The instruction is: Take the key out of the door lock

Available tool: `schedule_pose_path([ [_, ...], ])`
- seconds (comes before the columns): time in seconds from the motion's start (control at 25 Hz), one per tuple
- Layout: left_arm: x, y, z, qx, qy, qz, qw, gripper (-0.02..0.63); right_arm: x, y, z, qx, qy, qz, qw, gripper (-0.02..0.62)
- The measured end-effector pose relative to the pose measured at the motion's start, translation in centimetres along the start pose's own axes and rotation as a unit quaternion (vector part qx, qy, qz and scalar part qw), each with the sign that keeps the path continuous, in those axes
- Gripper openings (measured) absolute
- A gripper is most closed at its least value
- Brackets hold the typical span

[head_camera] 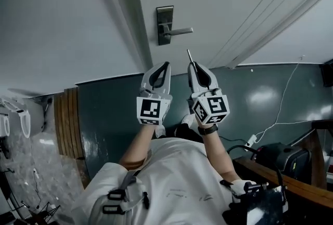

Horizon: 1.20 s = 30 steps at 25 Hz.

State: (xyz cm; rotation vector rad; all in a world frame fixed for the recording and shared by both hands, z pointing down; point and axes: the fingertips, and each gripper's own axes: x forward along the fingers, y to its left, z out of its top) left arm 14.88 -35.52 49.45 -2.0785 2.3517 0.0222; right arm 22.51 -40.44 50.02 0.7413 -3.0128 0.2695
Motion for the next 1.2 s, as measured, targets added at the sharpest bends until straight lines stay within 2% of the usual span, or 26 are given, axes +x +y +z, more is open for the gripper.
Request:
schedule_pose_path([
  [0.16,-1.5,-0.3,0.5,-0.013,-0.007,0.001,0.9999,0.002,-1.9,1.2,1.2,-0.039,-0.015,-0.024,0.999,0.026],
  [0.28,-2.2,-0.9,0.6,-0.01,-0.009,0.005,0.9999,0.002,-1.9,1.3,1.0,-0.075,-0.011,-0.024,0.997,0.026],
  [0.52,-2.5,0.1,2.1,0.016,-0.003,0.032,0.9994,0.002,0.4,1.0,0.8,-0.061,-0.009,0.0,0.998,0.026],
  [0.64,-2.6,0.7,2.4,0.013,-0.004,0.045,0.9989,0.002,0.7,1.1,1.1,-0.071,-0.014,0.011,0.997,0.025],
  [0.72,-2.3,1.2,1.6,0.013,0.011,0.054,0.9984,0.002,1.3,1.0,1.2,-0.065,-0.016,0.015,0.998,0.026],
  [0.84,-2.6,0.7,0.9,0.018,0.021,0.056,0.998,0.002,0.9,0.8,1.1,-0.071,-0.013,0.014,0.997,0.026],
  [1.2,-2.9,2.0,2.1,0.03,0.003,0.06,0.9977,0.002,1.7,1.3,0.9,-0.082,0.001,0.006,0.997,0.025],
])
